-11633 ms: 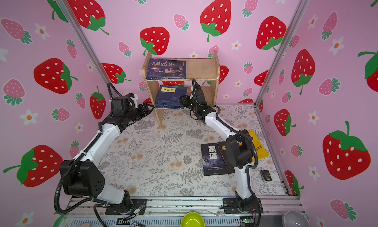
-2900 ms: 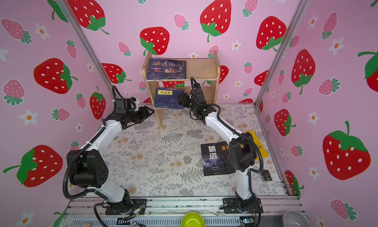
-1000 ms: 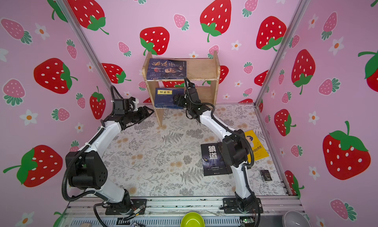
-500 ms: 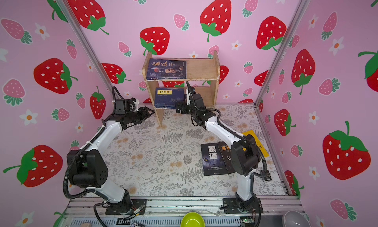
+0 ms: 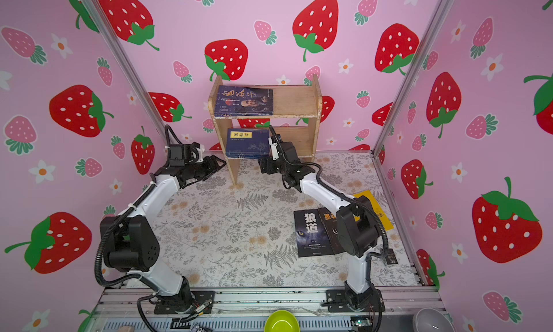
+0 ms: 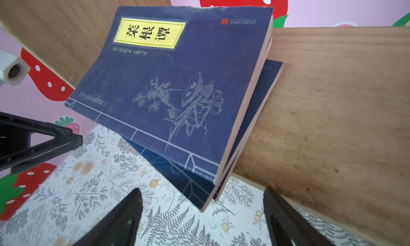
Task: Stacking books/files
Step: Move the book to the bookshelf.
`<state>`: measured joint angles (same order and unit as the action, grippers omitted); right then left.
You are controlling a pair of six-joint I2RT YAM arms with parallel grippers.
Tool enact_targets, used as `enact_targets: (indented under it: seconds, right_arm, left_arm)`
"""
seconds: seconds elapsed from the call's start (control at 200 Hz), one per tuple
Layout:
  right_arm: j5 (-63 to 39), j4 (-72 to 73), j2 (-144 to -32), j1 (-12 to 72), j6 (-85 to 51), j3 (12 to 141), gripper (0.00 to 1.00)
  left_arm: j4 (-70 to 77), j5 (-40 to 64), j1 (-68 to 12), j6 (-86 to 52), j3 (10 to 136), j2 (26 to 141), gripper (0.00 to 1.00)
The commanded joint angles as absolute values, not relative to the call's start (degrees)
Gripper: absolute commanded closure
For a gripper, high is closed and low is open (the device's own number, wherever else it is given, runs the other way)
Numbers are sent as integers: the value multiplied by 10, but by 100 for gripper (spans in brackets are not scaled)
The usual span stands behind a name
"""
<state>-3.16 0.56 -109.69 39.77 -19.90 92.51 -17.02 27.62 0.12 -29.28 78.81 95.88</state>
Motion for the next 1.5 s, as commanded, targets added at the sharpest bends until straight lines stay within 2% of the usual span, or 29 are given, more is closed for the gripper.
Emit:
enact_targets:
  seconds: [0.0,0.15,0.3,0.455,1.101,1.181,1.316,1.496]
  right_arm:
    - [-24,-1,-1118,402,-177,962,17]
    - [-27,-6,-1131,402,-169,980,19]
    - [-38,-17,-1122,403,-150,976,14]
    - [-22,-32,-1120,407,-129,972,14]
    - [16,-29,-1168,410,-105,1012,33]
    - [16,-28,-1168,410,-102,1014,33]
    - [5,-27,-1159,411,-95,1006,26]
    - [-4,-35,-1153,411,-86,995,25]
  left_arm:
    - [-179,276,2,-285,816,962,30]
    - [-183,270,2,-282,817,962,30]
    - [-184,268,2,-283,820,965,30]
    - [-183,269,2,-288,827,973,30]
    - [-191,257,2,-292,831,972,31]
    - [-191,257,1,-294,832,973,31]
    - [-191,256,1,-298,831,976,31]
    - [-190,253,1,-299,831,976,31]
